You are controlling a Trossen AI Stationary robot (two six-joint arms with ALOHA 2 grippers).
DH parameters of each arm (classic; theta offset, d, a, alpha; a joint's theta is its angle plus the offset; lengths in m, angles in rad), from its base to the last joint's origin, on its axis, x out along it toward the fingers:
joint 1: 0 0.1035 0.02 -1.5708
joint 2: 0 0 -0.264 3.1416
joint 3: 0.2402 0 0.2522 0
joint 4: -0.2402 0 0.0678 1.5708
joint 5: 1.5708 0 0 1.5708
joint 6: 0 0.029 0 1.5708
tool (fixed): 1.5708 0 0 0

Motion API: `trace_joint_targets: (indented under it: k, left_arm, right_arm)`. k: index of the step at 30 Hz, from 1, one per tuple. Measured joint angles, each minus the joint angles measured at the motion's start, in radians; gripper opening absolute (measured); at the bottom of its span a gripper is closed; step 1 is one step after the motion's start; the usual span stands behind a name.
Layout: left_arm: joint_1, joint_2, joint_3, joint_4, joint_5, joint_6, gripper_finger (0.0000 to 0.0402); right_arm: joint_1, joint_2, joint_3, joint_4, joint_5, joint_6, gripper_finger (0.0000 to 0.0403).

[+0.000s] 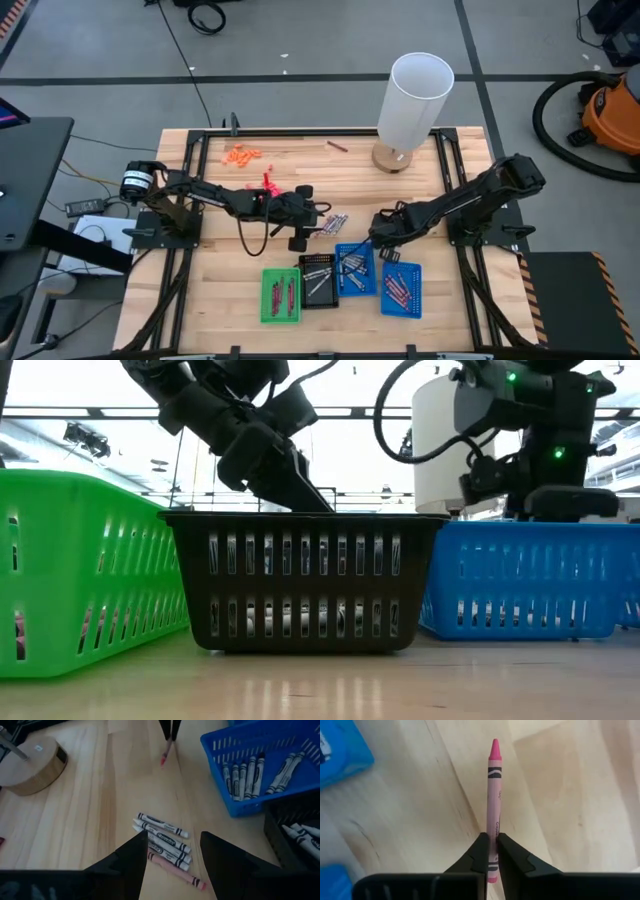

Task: Sort crayons
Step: Put the pink crayon into the right blue bin

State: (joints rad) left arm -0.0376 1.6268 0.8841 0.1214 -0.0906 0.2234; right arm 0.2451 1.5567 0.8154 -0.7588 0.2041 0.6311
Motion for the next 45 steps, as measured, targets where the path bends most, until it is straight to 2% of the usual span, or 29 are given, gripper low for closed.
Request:
trace_joint_targets:
  k: [12, 17, 21, 24, 31, 36, 40, 45]
  left_arm:
    - [0.001, 0.000, 0.000, 0.000, 0.000, 0.005, 0.0194]
    - [0.001, 0.000, 0.000, -0.005, 0.000, 0.005, 0.0194]
    - [0.002, 0.000, 0.000, -0.011, -0.003, 0.005, 0.0194]
    - [0.002, 0.000, 0.000, -0.009, -0.006, 0.004, 0.0194]
    - [0.002, 0.000, 0.000, -0.003, -0.006, -0.056, 0.0194]
    - [0.002, 0.009, 0.000, 0.004, -0.006, -0.186, 0.0194]
    - [0.002, 0.010, -0.001, 0.005, -0.026, -0.263, 0.0194]
    - [0.002, 0.019, 0.000, 0.002, -0.078, -0.346, 0.0194]
  right_arm:
    - [0.009, -0.151, 0.000, -0.036, -0.009, 0.027, 0.0034]
    - [0.049, -0.229, 0.001, -0.034, -0.125, 0.078, 0.0034]
    - [0.111, -0.301, 0.002, -0.034, -0.254, 0.176, 0.0034]
    - [0.170, -0.329, 0.002, -0.035, -0.296, 0.265, 0.0034]
    - [0.305, -0.332, 0.002, 0.011, -0.359, 0.472, 0.0034]
    - [0.379, -0.304, 0.003, 0.035, -0.361, 0.609, 0.0035]
    - [0.406, -0.247, 0.003, 0.048, -0.353, 0.648, 0.0043]
    - [0.409, -0.183, 0.002, 0.047, -0.335, 0.632, 0.0081]
